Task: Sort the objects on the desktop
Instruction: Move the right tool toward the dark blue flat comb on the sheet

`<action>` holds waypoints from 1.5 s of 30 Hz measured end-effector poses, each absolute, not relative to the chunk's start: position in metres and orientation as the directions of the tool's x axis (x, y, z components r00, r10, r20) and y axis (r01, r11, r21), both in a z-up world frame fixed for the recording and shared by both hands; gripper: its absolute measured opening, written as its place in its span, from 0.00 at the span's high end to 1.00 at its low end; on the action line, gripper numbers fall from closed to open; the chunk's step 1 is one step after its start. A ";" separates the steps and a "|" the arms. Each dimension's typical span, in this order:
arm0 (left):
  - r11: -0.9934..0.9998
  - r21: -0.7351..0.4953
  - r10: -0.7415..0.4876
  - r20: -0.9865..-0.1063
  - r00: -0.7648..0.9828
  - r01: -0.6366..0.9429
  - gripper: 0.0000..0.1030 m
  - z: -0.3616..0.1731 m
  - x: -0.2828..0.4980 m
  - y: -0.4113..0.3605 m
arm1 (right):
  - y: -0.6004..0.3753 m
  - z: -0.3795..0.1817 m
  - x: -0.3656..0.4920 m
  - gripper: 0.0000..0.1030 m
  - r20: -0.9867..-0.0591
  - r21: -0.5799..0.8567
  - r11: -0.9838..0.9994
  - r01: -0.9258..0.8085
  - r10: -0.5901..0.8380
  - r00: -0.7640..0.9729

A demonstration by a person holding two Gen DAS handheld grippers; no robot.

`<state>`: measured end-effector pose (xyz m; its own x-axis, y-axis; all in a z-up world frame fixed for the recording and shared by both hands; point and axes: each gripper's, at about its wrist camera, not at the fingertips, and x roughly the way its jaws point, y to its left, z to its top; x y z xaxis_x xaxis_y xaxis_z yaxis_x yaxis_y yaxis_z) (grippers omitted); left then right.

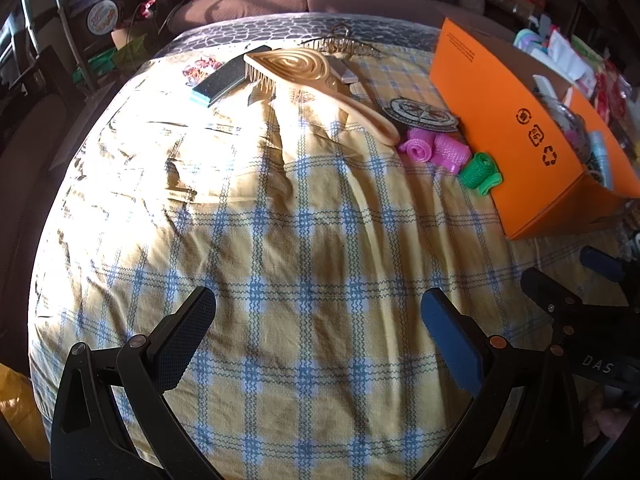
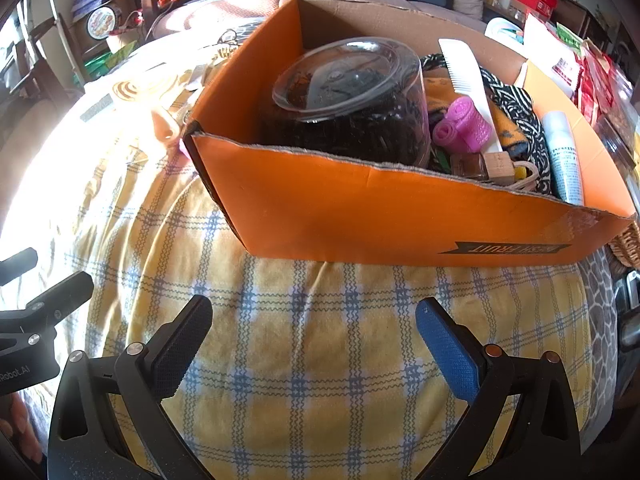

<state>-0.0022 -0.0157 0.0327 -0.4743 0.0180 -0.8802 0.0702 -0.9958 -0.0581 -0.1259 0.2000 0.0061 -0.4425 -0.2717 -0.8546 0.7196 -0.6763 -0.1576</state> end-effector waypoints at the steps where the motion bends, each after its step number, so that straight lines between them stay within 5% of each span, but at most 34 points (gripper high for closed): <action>1: -0.996 -0.057 0.015 -0.877 -0.480 0.072 0.00 0.036 -0.002 -0.018 | 0.198 0.009 -0.125 0.00 -0.852 -0.154 -0.674 0.722 -0.279 -0.442; 25: -0.991 -0.078 0.002 -0.826 -0.564 0.111 0.00 0.095 -0.007 -0.123 | 0.125 0.067 -0.078 0.00 -0.808 -0.099 -0.594 0.798 -0.420 -0.413; 45: -0.991 -0.109 0.048 -0.842 -0.538 0.082 0.06 0.068 -0.108 -0.166 | 0.010 0.094 -0.145 0.01 -0.843 0.082 -0.532 0.842 -0.488 -0.226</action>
<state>-0.1076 -0.1663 0.0684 -0.5375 0.0479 -0.8419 0.0821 -0.9907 -0.1088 -0.1450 0.0104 0.0938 -0.2256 -0.4875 -0.8435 0.8424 -0.5325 0.0825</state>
